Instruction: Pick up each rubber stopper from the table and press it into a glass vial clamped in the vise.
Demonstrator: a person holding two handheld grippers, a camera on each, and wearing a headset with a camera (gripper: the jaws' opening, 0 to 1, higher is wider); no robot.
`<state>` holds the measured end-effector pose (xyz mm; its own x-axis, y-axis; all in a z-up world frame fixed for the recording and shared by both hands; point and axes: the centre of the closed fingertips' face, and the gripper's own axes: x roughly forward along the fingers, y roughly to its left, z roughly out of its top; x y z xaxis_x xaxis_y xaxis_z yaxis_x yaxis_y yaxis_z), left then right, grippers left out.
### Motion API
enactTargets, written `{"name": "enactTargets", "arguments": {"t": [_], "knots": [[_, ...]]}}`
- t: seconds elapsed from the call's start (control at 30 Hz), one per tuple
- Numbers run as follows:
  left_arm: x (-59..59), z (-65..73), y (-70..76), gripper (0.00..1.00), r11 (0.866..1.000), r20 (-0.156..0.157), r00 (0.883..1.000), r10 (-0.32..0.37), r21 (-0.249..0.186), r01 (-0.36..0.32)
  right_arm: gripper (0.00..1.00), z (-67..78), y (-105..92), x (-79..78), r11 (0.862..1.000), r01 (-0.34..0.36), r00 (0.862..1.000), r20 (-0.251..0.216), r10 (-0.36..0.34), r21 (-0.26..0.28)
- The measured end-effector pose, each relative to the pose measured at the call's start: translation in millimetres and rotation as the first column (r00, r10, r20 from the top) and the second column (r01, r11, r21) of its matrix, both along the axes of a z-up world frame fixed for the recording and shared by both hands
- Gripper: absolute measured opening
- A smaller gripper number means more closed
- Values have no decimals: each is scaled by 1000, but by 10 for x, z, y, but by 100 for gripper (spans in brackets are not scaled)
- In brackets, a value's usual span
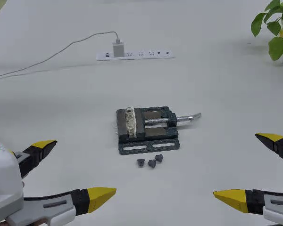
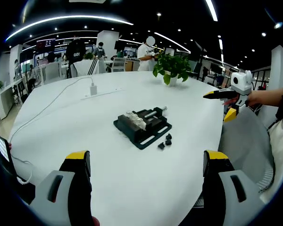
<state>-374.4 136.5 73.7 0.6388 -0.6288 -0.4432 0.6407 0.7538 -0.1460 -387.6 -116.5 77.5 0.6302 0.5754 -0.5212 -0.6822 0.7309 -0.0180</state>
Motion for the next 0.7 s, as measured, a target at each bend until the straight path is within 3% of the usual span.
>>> {"name": "enactTargets", "arguments": {"t": [0.33,0.47,0.7], "knots": [[60,5,-92,99,996,29,996,-82,38,80,99,-2,-8,-9,1000,-1,1000,1,1,-6],[78,3,-139,93,991,36,991,-126,53,124,99,-3,6,-22,1000,-5,1000,-1,5,-6],[115,-61,-221,87,968,41,973,-226,119,220,99,-19,27,-45,1000,-12,1000,-4,12,-15]]}}
